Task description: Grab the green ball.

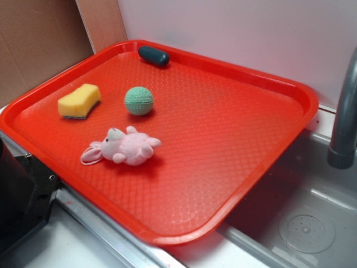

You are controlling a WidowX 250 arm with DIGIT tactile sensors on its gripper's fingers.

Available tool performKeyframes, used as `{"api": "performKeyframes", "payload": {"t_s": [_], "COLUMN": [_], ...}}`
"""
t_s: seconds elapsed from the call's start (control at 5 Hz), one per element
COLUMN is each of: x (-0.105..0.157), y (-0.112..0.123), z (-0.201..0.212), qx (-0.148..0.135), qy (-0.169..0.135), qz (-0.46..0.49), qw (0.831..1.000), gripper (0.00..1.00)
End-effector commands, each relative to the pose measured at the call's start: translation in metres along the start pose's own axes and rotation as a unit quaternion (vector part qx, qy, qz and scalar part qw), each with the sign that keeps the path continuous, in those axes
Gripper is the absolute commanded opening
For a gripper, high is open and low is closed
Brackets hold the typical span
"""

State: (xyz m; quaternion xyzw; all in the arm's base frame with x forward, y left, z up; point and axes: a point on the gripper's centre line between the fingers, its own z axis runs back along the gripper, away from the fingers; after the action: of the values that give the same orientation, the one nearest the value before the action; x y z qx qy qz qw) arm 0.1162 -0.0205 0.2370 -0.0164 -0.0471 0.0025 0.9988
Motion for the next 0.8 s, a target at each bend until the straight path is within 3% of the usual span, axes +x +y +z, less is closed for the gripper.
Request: {"api": "performKeyframes", "payload": {"t_s": [0.0, 0.2, 0.4, 0.6], "x": [0.000, 0.011, 0.023, 0.041], "y": [0.000, 0.002, 0.007, 0.017], "z": [0.000, -0.013, -0.025, -0.049], "qx": [0.000, -0.001, -0.036, -0.038], "qy": [0.000, 0.002, 0.006, 0.002], "qz": [0.000, 0.108, 0.210, 0.322], "qw": [1.000, 0.994, 0.977, 0.946], "gripper": [1.00, 1.00, 1.00, 1.00]}}
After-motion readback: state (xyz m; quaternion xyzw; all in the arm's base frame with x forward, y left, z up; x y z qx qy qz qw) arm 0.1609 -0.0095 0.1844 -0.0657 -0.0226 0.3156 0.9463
